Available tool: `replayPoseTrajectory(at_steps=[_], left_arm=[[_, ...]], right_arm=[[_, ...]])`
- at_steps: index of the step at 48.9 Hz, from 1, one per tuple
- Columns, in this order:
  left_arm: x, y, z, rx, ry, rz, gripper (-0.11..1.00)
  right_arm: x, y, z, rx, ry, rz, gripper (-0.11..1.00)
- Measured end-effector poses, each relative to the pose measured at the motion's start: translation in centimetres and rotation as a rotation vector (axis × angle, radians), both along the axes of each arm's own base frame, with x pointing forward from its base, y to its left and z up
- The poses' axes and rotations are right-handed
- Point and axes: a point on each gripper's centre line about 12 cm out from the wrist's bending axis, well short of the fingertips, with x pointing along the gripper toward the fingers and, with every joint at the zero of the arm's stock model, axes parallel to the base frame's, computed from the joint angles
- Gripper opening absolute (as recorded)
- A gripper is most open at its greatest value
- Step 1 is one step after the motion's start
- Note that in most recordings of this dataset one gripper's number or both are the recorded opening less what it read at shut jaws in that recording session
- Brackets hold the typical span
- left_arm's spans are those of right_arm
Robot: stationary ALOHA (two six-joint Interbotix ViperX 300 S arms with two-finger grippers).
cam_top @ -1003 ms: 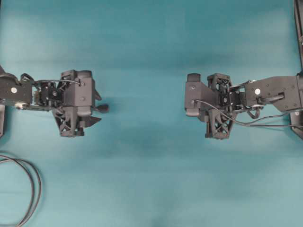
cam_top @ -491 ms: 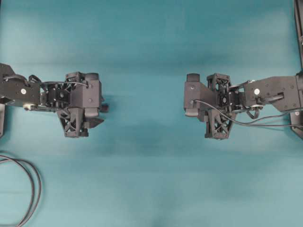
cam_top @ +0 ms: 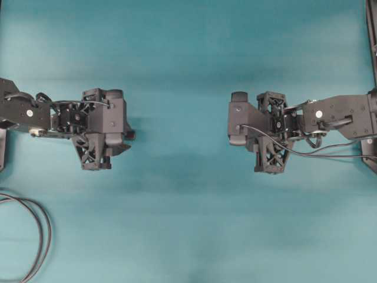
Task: Insert the USB using both arms.
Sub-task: 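Lift both held cable ends off the table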
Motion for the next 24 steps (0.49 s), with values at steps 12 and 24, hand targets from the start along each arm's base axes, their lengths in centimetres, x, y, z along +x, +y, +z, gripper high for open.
replayPoseTrajectory(at_steps=[12,24], left_arm=[[0.16,0.06,-0.65,-0.001,0.018,0.002,0.54],[0.48,-0.02,-0.73,0.025,0.020,-0.039,0.33]], right_arm=[[0.10,0.13,0.03,-0.001,-0.002,0.006,0.22],[0.15,0.32,0.06,-0.002,-0.003,0.013,0.20]])
